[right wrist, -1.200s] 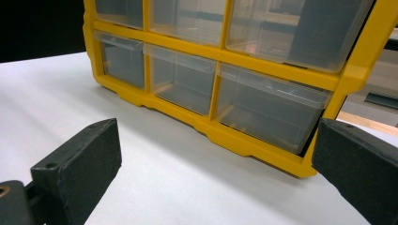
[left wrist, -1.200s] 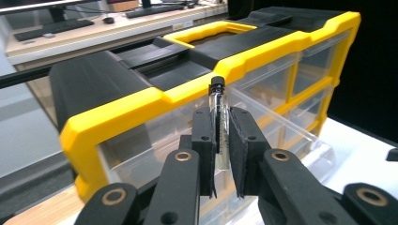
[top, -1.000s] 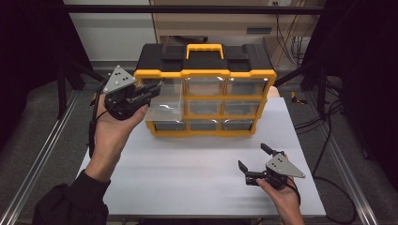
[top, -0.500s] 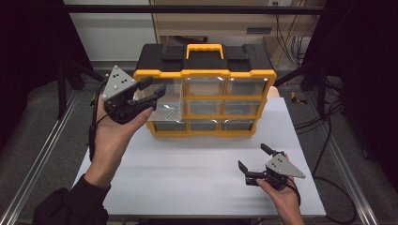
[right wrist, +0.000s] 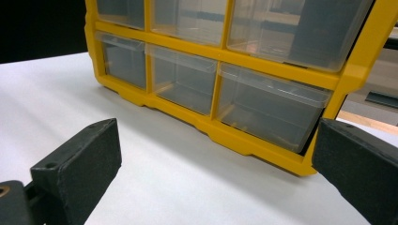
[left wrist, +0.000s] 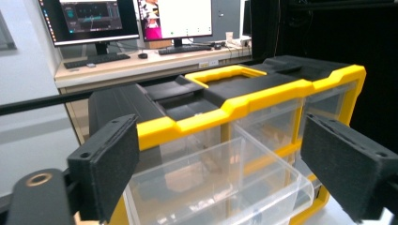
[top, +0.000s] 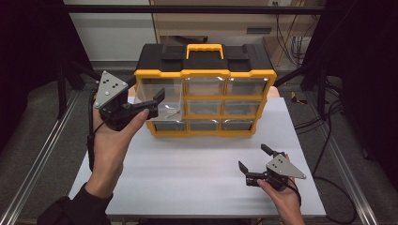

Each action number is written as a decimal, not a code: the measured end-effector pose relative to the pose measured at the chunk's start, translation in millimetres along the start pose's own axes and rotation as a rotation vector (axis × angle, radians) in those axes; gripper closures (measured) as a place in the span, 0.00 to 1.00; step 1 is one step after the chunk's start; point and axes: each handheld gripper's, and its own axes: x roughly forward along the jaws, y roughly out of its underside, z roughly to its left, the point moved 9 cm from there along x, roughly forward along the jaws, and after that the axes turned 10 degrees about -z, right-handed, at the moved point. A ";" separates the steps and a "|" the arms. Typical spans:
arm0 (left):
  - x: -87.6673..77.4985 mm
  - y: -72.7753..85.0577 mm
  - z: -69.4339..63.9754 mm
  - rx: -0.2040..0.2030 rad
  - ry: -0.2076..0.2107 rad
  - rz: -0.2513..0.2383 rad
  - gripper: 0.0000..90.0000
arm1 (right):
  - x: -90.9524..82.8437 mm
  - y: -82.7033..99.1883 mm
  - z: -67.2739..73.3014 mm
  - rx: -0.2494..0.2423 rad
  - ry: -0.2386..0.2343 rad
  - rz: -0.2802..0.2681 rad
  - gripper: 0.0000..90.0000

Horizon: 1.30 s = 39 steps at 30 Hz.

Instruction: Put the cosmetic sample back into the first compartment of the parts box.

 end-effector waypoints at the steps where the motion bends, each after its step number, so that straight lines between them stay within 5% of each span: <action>1: -0.4 1.9 -0.4 -0.005 0.000 0.007 0.12 | -0.3 -0.6 0.1 0.001 0.001 -0.005 0.02; 14: -20.7 14.4 -8.6 0.006 0.048 0.045 0.07 | -0.7 -0.7 -4.4 0.012 0.019 -0.008 0.02; 25: -47.2 24.1 -15.7 0.062 0.043 0.049 0.06 | 0.2 0.4 -2.5 0.007 0.011 -0.002 0.03; 39: -59.9 31.4 -17.6 0.055 0.034 0.021 0.04 | -1.7 2.2 -6.6 0.024 0.025 0.003 0.03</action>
